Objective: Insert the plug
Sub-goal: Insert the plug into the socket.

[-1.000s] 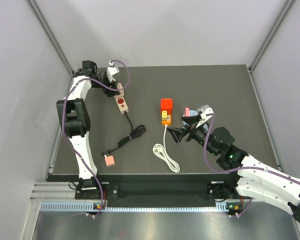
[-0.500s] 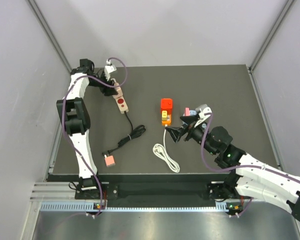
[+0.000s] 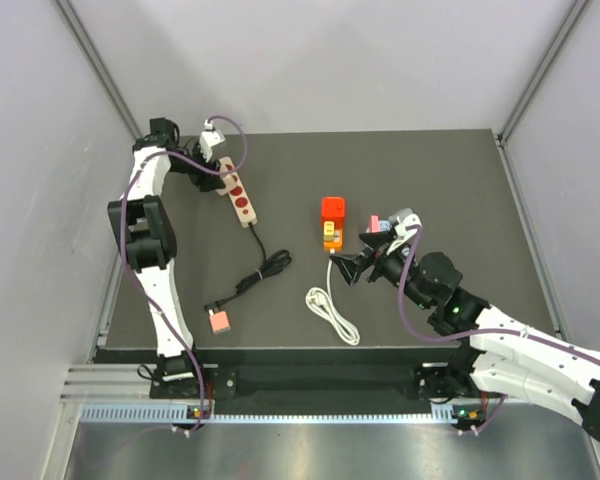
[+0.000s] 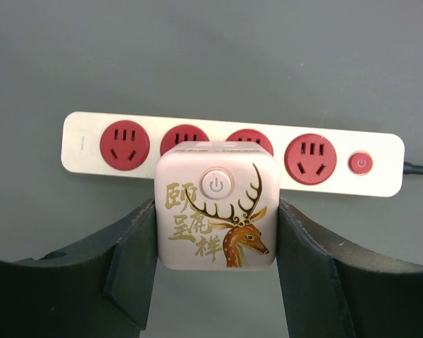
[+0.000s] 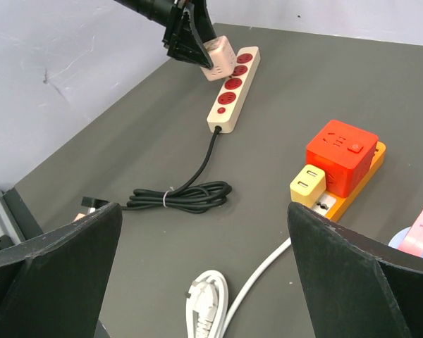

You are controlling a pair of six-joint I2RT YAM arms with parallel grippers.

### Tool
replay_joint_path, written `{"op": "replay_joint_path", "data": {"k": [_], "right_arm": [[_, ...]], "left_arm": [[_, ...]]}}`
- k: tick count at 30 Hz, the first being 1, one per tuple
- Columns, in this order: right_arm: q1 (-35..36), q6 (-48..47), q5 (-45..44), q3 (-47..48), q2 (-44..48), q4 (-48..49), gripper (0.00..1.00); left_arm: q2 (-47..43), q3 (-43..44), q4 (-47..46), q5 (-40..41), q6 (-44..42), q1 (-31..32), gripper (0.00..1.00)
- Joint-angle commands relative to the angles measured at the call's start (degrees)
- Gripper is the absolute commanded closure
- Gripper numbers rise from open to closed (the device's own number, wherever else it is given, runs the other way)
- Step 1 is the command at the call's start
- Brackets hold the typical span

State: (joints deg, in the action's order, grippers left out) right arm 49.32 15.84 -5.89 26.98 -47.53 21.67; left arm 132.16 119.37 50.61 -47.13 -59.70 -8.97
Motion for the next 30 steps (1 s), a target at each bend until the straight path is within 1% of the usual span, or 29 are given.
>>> {"op": "replay_joint_path", "data": {"k": [1, 11, 12, 19, 27, 30], "right_arm": [[-0.54, 0.42, 0.71, 1.49, -0.20, 3.03, 0.00], [-0.63, 0.16, 0.62, 1.49, -0.37, 3.11, 0.00], [-0.72, 0.07, 0.79, 1.58, -0.37, 3.03, 0.00], [-0.54, 0.25, 0.97, 1.76, -0.37, 2.85, 0.00], [-0.72, 0.16, 1.41, 1.93, -0.29, 2.32, 0.00], [-0.72, 0.07, 1.32, 1.93, -0.28, 2.24, 0.00]], "left_arm": [[-1.38, 0.42, -0.86, 5.30, -2.08, -0.69, 1.00], [-1.73, 0.95, -0.78, 5.21, -1.21, 0.36, 1.00], [-1.90, 1.21, -0.95, 5.30, -0.16, 0.45, 1.00], [-4.45, 3.15, 1.86, 5.30, 1.87, 0.89, 1.00], [-5.68, 3.32, 2.39, 1.52, 3.80, 1.06, 1.00], [-5.69, 3.94, 2.21, 1.78, 4.68, 1.68, 1.00]]}}
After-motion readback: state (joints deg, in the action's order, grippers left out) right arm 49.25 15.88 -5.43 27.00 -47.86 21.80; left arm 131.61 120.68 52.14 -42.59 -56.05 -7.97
